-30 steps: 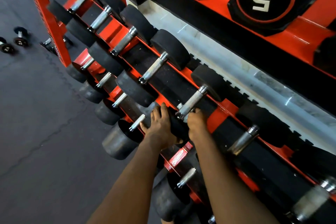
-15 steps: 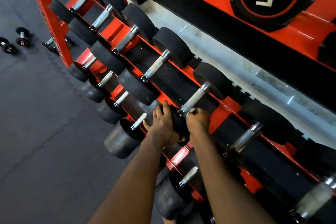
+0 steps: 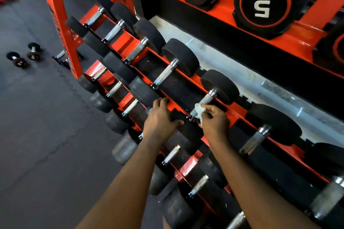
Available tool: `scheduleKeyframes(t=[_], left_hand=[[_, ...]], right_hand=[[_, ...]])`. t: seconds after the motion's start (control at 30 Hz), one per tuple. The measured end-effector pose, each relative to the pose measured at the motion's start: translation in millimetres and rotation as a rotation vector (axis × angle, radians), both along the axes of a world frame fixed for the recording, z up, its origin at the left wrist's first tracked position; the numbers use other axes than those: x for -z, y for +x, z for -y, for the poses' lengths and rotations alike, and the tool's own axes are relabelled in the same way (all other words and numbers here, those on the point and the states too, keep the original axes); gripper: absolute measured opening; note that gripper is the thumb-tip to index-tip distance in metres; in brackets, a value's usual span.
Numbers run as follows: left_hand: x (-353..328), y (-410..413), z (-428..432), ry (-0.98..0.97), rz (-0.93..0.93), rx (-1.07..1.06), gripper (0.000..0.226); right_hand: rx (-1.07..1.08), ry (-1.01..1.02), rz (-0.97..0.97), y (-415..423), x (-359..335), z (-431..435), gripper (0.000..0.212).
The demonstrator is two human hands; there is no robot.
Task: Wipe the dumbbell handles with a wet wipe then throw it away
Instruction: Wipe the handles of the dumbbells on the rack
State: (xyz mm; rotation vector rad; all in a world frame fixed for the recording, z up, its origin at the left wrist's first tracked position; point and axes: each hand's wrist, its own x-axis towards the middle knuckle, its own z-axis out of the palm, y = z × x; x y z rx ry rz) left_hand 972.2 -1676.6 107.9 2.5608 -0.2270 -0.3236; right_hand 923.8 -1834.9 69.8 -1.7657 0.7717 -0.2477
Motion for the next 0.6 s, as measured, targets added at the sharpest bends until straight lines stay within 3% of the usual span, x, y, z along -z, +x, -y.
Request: scheduleKeyframes(t=[0.1,0.2,0.3,0.4,0.6], left_hand=[[-4.3,20.0,-18.4,-0.04,0.186,-0.075,0.08],[-2.1,51.3,-40.5,0.017,0.243,-0.109,0.081],[2.8,81.3,-58.7,0.076,0.175,-0.09,0.099],[11.4,107.7,-71.5,0.101,0.049,-0.044,0.133],[23.6,145.8,-85.2,0.093,-0.222,-0.004,0.167]], right_hand=[[-0.074,-0.113,0.069,9.0,-15.6,-6.5,0.028],[-0.147,-0.157,0.103,32.0,-20.2,-19.1,0.028],[-0.229,-0.189,0.147,65.9,-25.3,-38.3,0.03],[-0.302,-0.225,0.143,103.2,-28.7,-58.0,0.028],[-0.502,-0.551,0.241,178.6,-9.1,-79.6,0.034]])
